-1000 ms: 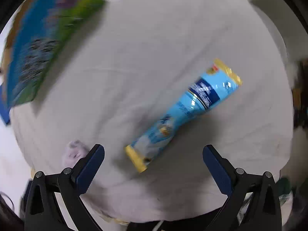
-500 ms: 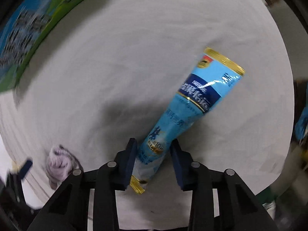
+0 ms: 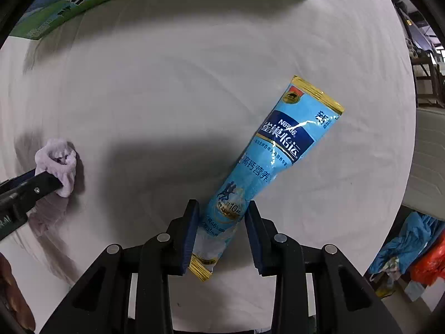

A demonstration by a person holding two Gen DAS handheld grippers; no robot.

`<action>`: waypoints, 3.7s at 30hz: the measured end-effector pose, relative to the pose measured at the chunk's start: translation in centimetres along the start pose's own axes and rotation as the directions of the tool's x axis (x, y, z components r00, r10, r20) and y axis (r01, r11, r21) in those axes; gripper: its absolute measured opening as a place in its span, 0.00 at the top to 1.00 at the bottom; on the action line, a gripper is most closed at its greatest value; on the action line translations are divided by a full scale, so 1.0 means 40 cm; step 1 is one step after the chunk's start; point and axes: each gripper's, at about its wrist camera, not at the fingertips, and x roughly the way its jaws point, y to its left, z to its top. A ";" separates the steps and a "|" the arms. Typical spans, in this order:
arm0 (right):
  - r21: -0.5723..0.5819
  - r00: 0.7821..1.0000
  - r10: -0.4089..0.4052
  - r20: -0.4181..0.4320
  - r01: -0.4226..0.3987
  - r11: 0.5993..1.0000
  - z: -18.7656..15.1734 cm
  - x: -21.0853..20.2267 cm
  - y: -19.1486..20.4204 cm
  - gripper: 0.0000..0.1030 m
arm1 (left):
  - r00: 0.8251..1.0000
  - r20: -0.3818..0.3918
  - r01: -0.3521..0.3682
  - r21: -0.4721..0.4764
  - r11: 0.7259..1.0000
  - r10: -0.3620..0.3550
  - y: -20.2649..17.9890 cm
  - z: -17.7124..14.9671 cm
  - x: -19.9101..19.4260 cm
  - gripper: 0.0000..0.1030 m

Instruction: Organize soft objects

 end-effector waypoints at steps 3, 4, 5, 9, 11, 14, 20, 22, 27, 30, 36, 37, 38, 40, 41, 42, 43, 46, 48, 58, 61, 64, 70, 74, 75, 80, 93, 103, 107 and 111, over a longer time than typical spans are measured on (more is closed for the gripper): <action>0.008 1.000 0.026 -0.001 -0.026 1.000 0.029 -0.002 0.001 0.64 | 1.000 -0.011 -0.016 0.063 0.998 0.016 -0.019 -0.017 0.009 0.49; 0.010 0.999 0.037 -0.004 -0.037 0.999 0.031 -0.005 0.003 0.63 | 0.999 -0.016 -0.036 0.100 0.994 0.037 -0.033 -0.019 0.012 0.46; 0.013 0.999 0.043 -0.005 -0.043 0.999 0.017 -0.013 -0.037 0.61 | 0.998 -0.018 -0.053 0.128 0.990 0.056 -0.053 -0.018 0.018 0.43; 0.027 0.999 0.047 0.002 -0.047 0.999 0.050 -0.032 -0.051 0.49 | 0.988 -0.030 -0.138 0.270 0.953 0.152 -0.127 -0.039 0.064 0.37; 0.042 0.998 0.059 0.001 -0.059 0.997 0.050 -0.027 -0.042 0.45 | 0.981 -0.020 -0.177 0.306 0.935 0.192 -0.153 -0.044 0.081 0.37; 0.071 0.998 0.069 -0.013 -0.068 0.995 0.061 -0.015 -0.031 0.45 | 0.976 -0.017 -0.200 0.343 0.918 0.219 -0.190 -0.061 0.100 0.41; 0.144 0.994 0.112 -0.001 -0.111 0.983 0.062 -0.008 -0.049 0.48 | 0.982 0.013 -0.185 0.283 0.941 0.189 -0.214 -0.085 0.107 0.63; 0.147 0.997 0.077 0.015 -0.078 0.986 0.058 -0.008 -0.057 0.65 | 0.986 0.031 -0.168 0.253 0.953 0.166 -0.222 -0.109 0.112 0.63; 0.131 0.997 0.070 0.036 -0.074 0.989 0.031 0.014 -0.083 0.82 | 0.992 0.071 -0.115 0.208 0.971 0.102 -0.246 -0.131 0.070 0.63; 0.115 0.996 0.079 0.051 -0.084 0.990 0.019 -0.005 -0.090 0.84 | 0.992 0.107 -0.093 0.204 0.975 0.072 -0.284 -0.151 0.029 0.63; 0.089 0.985 0.121 0.120 -0.132 0.987 0.003 -0.094 -0.108 0.84 | 0.985 0.174 -0.026 0.197 0.980 -0.009 -0.286 -0.133 -0.091 0.63; 0.085 0.982 0.131 0.138 -0.144 0.986 0.001 -0.120 -0.109 0.84 | 0.983 0.184 -0.018 0.197 0.980 -0.019 -0.275 -0.119 -0.112 0.63; 0.081 0.979 0.141 0.150 -0.155 0.985 -0.009 -0.126 -0.160 0.84 | 0.979 0.202 -0.004 0.196 0.981 -0.036 -0.286 -0.118 -0.136 0.63; 0.074 0.968 0.169 0.184 -0.185 0.980 -0.008 -0.176 -0.176 0.84 | 0.971 0.230 0.021 0.193 0.981 -0.066 -0.277 -0.109 -0.185 0.63; 0.071 0.964 0.179 0.198 -0.196 0.978 -0.006 -0.199 -0.178 0.84 | 0.967 0.243 0.032 0.195 0.980 -0.080 -0.268 -0.081 -0.233 0.63; 0.067 0.959 0.188 0.213 -0.207 0.976 -0.007 -0.221 -0.183 0.84 | 0.963 0.256 0.040 0.194 0.980 -0.090 -0.262 -0.064 -0.263 0.63; 0.062 0.950 0.205 0.236 -0.225 0.972 -0.004 -0.255 -0.187 0.84 | 0.957 0.271 0.048 0.196 0.979 -0.101 -0.268 -0.052 -0.288 0.63; 0.042 0.927 0.238 0.290 -0.261 0.965 0.007 -0.341 -0.197 0.84 | 0.942 0.312 0.065 0.192 0.979 -0.123 -0.257 -0.015 -0.361 0.63; 0.030 0.914 0.252 0.318 -0.276 0.961 0.019 -0.385 -0.183 0.84 | 0.935 0.331 0.071 0.186 0.980 -0.130 -0.254 0.030 -0.386 0.63; -0.034 0.905 0.131 0.405 -0.128 0.991 0.229 -0.526 -0.162 0.84 | 0.920 0.357 0.127 0.117 0.985 -0.161 -0.232 0.217 -0.499 0.63; -0.037 0.915 0.080 0.395 -0.071 0.997 0.285 -0.534 -0.175 0.84 | 0.917 0.358 0.155 0.083 0.984 -0.175 -0.226 0.274 -0.508 0.63; -0.035 0.925 0.028 0.379 -0.015 0.999 0.354 -0.529 -0.194 0.84 | 0.918 0.353 0.170 0.055 0.984 -0.179 -0.226 0.336 -0.496 0.63; -0.049 0.941 -0.043 0.335 0.063 0.997 0.458 -0.457 -0.214 0.84 | 0.935 0.323 0.152 0.008 0.988 -0.146 -0.214 0.428 -0.438 0.63; -0.081 0.950 -0.080 0.302 0.109 0.991 0.510 -0.391 -0.210 0.84 | 0.949 0.293 0.122 -0.002 0.992 -0.117 -0.211 0.468 -0.389 0.63; -0.090 0.950 -0.094 0.298 0.126 0.988 0.520 -0.375 -0.207 0.84 | 0.953 0.284 0.112 0.004 0.994 -0.108 -0.214 0.478 -0.375 0.63; -0.118 0.956 -0.137 0.261 0.172 0.978 0.563 -0.306 -0.197 0.81 | 0.971 0.238 0.030 -0.020 0.999 -0.025 -0.217 0.518 -0.317 0.60; -0.084 0.950 -0.053 0.308 0.082 0.993 0.546 -0.343 -0.207 0.40 | 0.954 0.292 -0.074 0.016 0.997 0.066 -0.230 0.499 -0.378 0.46; -0.029 0.939 0.035 0.341 -0.027 0.999 0.488 -0.389 -0.204 0.11 | 0.889 0.430 -0.187 0.028 0.982 0.157 -0.238 0.399 -0.487 0.07; -0.014 0.929 0.052 0.366 -0.050 0.999 0.449 -0.406 -0.187 0.04 | 0.858 0.478 -0.220 0.016 0.975 0.186 -0.226 0.351 -0.516 0.07; -0.001 0.914 0.050 0.402 -0.055 0.999 0.408 -0.427 -0.175 0.03 | 0.832 0.518 -0.237 0.007 0.971 0.200 -0.219 0.316 -0.539 0.07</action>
